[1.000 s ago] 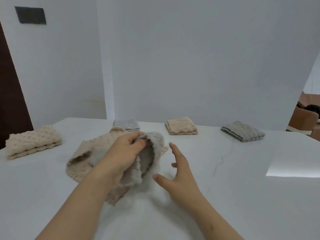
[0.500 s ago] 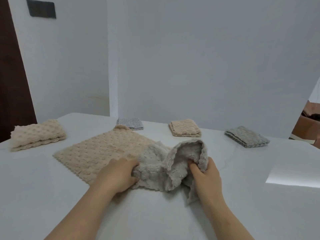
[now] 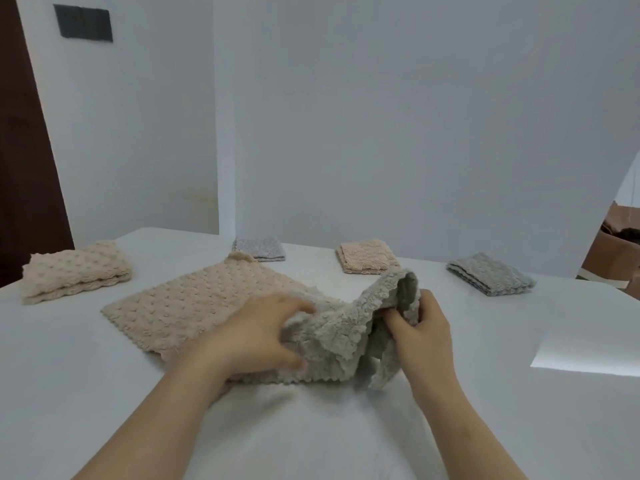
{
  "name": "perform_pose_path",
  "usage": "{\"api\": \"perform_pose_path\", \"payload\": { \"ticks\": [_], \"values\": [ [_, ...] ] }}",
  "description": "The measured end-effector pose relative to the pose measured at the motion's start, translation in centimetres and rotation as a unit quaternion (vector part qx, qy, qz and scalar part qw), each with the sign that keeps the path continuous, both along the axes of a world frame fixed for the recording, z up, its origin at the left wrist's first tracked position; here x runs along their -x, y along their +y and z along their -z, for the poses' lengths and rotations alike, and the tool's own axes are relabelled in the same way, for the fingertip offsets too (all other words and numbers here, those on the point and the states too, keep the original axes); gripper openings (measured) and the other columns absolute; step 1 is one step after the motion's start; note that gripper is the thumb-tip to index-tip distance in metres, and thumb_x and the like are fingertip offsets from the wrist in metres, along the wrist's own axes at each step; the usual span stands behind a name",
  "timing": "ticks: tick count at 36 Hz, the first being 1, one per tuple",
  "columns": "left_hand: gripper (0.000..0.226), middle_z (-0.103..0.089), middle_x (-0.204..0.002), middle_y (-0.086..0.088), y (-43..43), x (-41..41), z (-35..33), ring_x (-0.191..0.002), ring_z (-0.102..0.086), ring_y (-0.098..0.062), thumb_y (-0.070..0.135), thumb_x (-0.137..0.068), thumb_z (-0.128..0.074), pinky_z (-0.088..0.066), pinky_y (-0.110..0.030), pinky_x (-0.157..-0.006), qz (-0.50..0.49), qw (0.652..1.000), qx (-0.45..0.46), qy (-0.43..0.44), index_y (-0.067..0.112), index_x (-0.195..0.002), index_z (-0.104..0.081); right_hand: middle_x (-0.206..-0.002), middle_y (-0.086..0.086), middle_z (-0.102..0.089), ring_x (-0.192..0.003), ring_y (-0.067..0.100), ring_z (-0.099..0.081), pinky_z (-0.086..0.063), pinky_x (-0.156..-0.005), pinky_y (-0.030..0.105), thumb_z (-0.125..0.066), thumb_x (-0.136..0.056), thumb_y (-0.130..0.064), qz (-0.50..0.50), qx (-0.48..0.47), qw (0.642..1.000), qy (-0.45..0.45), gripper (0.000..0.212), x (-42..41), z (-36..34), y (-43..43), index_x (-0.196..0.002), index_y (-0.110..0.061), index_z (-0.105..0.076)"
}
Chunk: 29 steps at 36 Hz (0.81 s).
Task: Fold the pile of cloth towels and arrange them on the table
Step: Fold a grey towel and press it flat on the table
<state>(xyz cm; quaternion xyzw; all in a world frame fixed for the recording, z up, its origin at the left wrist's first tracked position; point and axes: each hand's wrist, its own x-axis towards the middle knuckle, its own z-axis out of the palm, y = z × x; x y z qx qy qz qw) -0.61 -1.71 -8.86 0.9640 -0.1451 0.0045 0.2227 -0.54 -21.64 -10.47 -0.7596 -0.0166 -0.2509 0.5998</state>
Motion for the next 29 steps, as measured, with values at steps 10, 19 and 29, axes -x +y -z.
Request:
{"api": "perform_pose_path", "payload": {
  "ticks": [10,19,29],
  "values": [
    [0.028,-0.052,-0.074,0.011,-3.0,0.3,2.1,-0.066,-0.043,-0.002,0.004,-0.085,-0.045,-0.032,-0.015,-0.058,0.044,0.999,0.009,-0.013,0.020,-0.102,-0.061,-0.087,0.010,-0.074,-0.085,0.024,-0.070,-0.056,-0.069,0.027,-0.073,-0.046,-0.026,-0.319,-0.021,0.929,0.185,0.046,1.1,-1.4,-5.3,-0.088,-0.009,-0.071],
    [0.019,-0.073,-0.088,0.004,-3.7,1.1,1.5,-0.087,-0.066,-0.012,0.017,-0.064,-0.058,-0.052,-0.024,-0.085,0.124,0.946,0.218,0.204,0.029,-0.070,-0.072,-0.068,0.012,-0.068,-0.055,0.018,-0.059,-0.045,-0.059,0.026,-0.065,-0.064,-0.065,-0.264,-0.056,0.923,0.275,0.058,0.1,-0.2,-6.5,-0.073,-0.008,-0.066],
    [0.036,-0.055,-0.118,0.003,-2.9,-0.5,3.6,-0.107,-0.051,-0.015,0.034,-0.087,-0.051,-0.045,-0.028,-0.089,-0.056,0.998,-0.036,-0.019,0.026,-0.122,-0.053,-0.127,-0.004,-0.051,-0.119,0.019,-0.046,-0.038,-0.100,0.029,-0.050,-0.090,-0.034,-0.097,0.379,0.905,0.169,0.041,-0.7,3.5,-2.4,-0.130,-0.034,-0.043]
  ]
}}
